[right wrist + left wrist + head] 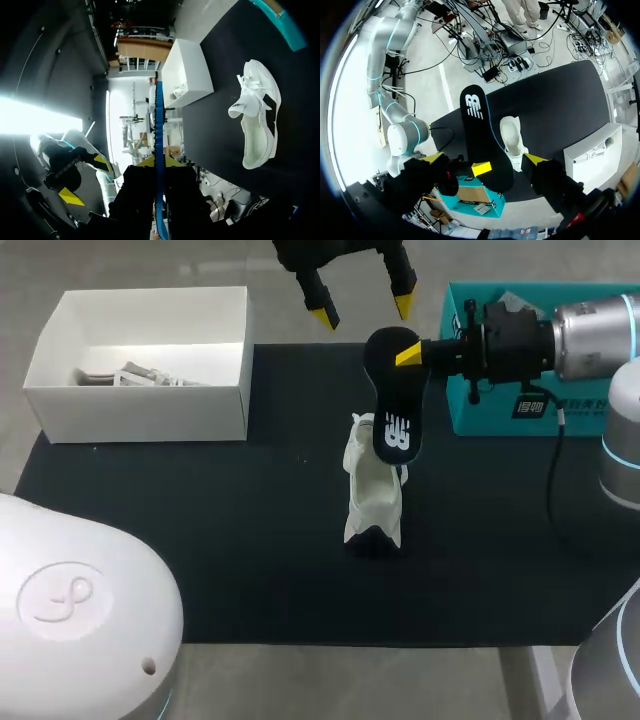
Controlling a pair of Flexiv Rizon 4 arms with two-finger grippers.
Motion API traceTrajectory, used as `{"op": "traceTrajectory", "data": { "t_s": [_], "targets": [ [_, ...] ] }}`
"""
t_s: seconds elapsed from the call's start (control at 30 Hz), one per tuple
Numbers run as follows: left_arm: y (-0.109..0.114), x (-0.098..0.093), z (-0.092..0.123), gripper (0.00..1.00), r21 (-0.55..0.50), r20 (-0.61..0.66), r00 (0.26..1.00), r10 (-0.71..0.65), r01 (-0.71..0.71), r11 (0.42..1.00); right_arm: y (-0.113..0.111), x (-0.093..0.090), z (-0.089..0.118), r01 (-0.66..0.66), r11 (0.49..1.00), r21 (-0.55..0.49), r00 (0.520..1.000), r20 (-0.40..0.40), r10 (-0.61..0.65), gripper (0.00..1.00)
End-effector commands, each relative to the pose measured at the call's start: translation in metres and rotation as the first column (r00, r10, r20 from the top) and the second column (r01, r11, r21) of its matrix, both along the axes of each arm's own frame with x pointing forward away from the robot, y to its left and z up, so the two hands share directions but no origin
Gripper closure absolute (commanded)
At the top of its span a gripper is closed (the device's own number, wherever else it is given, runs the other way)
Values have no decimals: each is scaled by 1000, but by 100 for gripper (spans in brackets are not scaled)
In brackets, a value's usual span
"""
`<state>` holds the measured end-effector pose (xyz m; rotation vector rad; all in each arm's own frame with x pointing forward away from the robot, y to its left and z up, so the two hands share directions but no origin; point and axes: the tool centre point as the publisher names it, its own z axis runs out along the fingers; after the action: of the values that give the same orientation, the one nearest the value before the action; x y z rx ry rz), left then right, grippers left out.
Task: Take the shoe out of the shoebox, open the shoe tongue, remove and reinsert the insole, then place the shoe into the shoebox
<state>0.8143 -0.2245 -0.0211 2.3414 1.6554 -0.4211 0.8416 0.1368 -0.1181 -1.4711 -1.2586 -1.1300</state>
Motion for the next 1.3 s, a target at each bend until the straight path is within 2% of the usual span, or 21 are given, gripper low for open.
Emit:
{"op": "traceTrajectory", "data": {
  "t_s": [0.03, 0.2, 0.43, 0.77, 1.3],
  "targets": [
    [-7, 4, 4, 0, 271, 68, 997, 26, -44, 961, 5, 2, -2, 0, 1000, 4, 1000, -1, 0, 100],
    [-11, 10, 2, 0, 277, 60, 993, 101, -113, 954, 6, -2, -1, 0, 1000, 5, 1000, -3, 0, 100],
    [-12, 8, -1, 0, 284, 31, 981, 192, -193, 939, 3, -4, -1, 13, 1000, 4, 1000, -9, -13, 100],
    [-7, 11, -6, 0, 273, 52, 973, 223, -229, 934, 2, -2, 1, 6, 1000, 5, 1000, -2, -6, 100],
    [-12, 8, -6, 0, 239, 48, 970, 237, -241, 941, 2, -3, 0, 7, 1000, 10, 1000, -2, -7, 100]
  ]
}}
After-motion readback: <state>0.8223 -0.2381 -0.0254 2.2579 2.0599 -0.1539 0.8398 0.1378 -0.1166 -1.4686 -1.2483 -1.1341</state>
